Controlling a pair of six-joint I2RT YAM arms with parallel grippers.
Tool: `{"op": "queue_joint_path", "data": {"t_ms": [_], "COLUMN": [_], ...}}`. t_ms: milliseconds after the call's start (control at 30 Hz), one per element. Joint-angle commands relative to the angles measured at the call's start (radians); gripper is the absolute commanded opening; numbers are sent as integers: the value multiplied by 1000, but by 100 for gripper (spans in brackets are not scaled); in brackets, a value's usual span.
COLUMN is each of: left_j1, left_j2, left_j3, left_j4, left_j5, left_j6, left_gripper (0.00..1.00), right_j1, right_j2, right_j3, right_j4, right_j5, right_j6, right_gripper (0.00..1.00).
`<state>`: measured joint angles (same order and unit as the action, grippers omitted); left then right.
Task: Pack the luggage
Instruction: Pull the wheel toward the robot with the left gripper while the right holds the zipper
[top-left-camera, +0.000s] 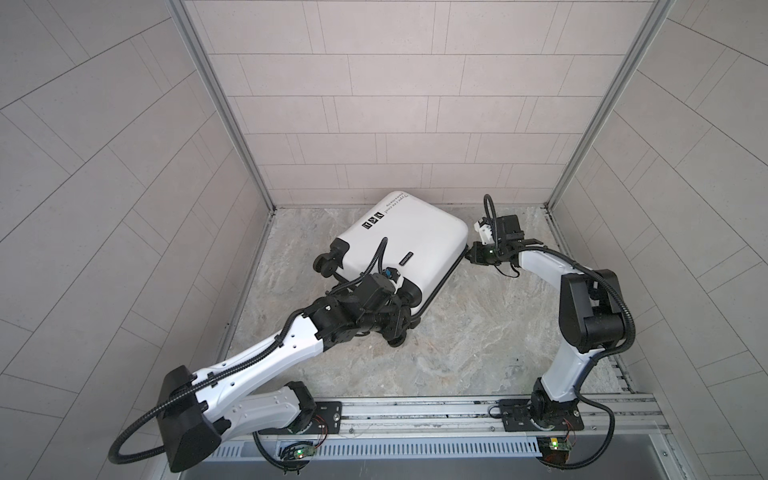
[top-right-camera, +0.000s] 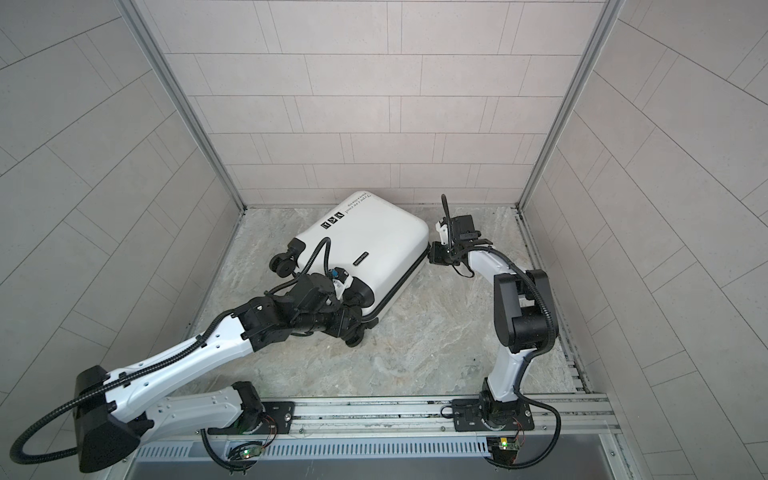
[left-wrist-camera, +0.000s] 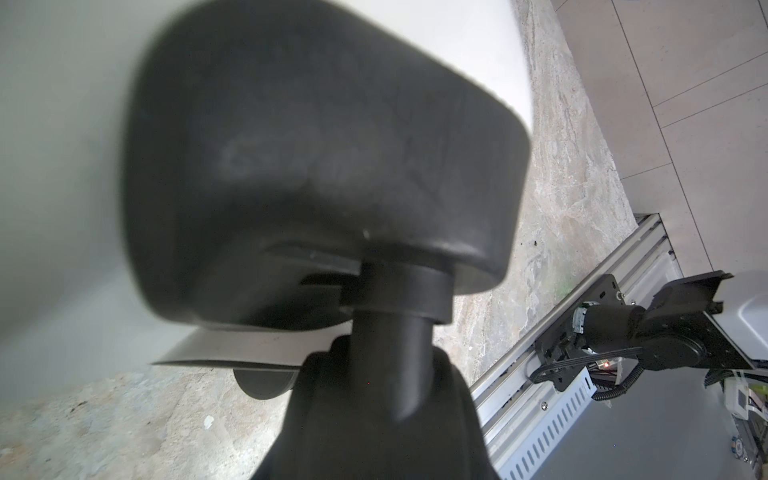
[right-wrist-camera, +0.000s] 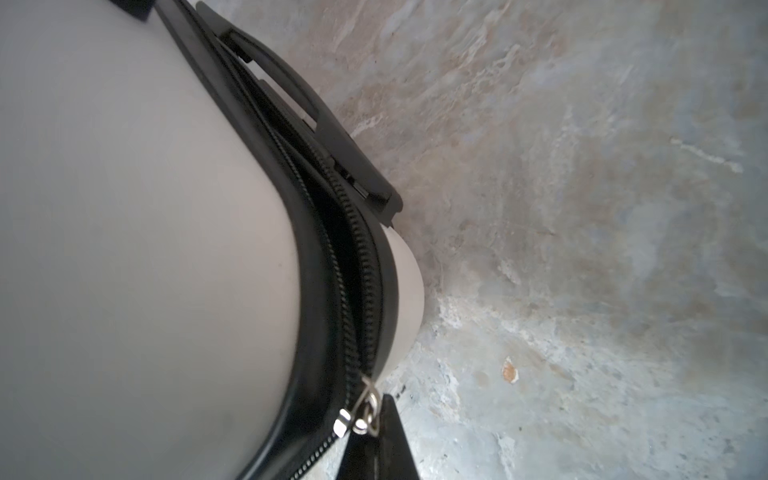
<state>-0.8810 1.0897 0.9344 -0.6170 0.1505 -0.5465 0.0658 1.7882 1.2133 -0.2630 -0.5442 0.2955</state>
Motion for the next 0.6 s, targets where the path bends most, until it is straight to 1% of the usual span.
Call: {"op": "queue_joint_path", "data": {"t_ms": [0,233,567], "left_j1": [3,10,17], "left_j2": [-134,-245,-243], "left_j3": [6,-35,-35], "left_j4": [-255,-310,-321], "left_j5": [-46,-112,-120], "left_j6": [-65,-84,-84], "left_gripper": [0,0,0], "right_j1": [-95,-97,-97], "right_j2": [-13,-20,25], "right_j3": [0,8,58], "right_j4": [93,87,67], "right_j5": [292,335,442], "right_j6": [24,13,33], "right_gripper": [0,0,0]}}
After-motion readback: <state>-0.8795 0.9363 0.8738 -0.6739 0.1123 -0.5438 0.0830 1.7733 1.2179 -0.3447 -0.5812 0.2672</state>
